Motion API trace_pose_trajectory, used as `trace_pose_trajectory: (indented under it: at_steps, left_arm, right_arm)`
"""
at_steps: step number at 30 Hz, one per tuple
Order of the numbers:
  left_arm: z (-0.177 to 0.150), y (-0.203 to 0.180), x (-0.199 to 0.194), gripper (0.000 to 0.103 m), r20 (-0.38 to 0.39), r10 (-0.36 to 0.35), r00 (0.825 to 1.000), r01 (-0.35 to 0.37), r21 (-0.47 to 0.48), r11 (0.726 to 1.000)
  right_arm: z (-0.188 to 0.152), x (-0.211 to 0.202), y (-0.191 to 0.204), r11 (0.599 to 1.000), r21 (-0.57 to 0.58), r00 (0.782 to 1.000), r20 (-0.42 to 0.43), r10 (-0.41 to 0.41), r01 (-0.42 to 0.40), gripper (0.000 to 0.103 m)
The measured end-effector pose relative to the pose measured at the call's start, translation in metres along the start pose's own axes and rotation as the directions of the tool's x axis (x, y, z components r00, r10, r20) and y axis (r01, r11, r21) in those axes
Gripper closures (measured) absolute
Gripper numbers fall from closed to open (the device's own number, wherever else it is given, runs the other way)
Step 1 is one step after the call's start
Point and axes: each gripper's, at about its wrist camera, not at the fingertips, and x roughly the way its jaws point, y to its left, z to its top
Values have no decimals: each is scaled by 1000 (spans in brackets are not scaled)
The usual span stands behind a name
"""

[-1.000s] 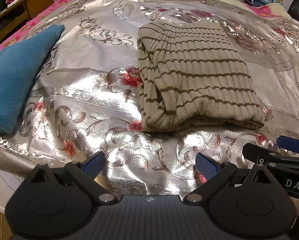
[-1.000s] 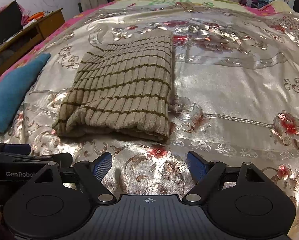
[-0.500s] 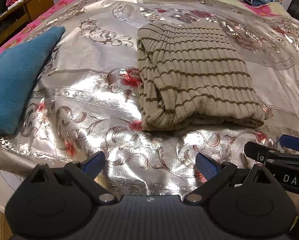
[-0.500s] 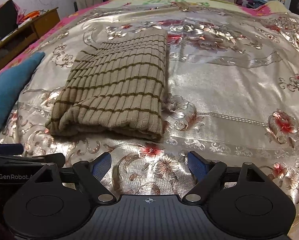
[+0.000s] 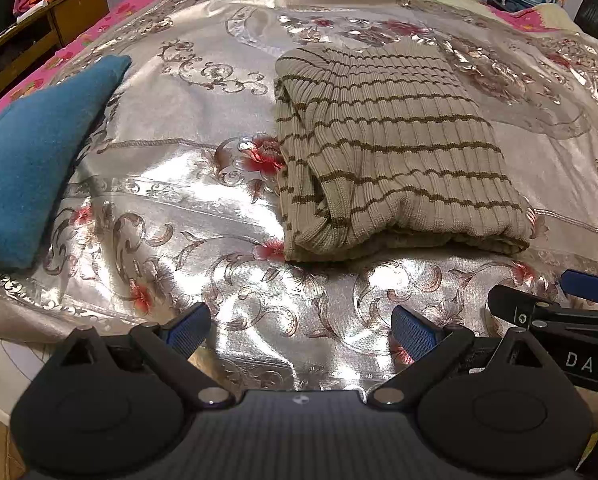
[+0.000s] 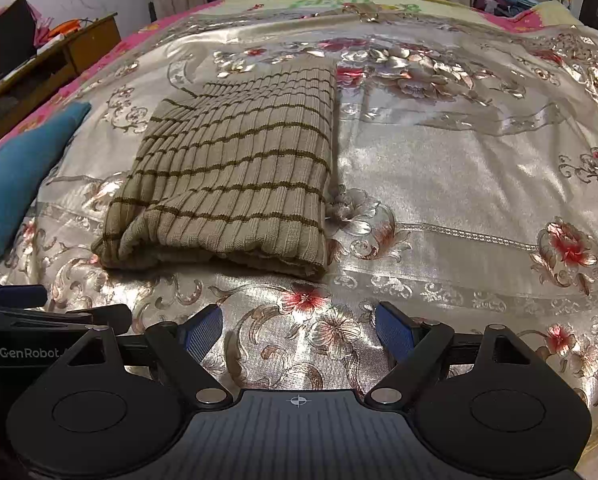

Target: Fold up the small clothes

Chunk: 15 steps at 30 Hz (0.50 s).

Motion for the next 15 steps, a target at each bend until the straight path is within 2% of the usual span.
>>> trace_pose_trajectory:
  at_steps: [15]
  left_arm:
    - [-1, -1, -2, 2, 11, 15, 1000, -16, 6, 1000]
  right_arm:
    - [0, 0, 0, 1000, -1, 1000, -2, -3, 3, 18]
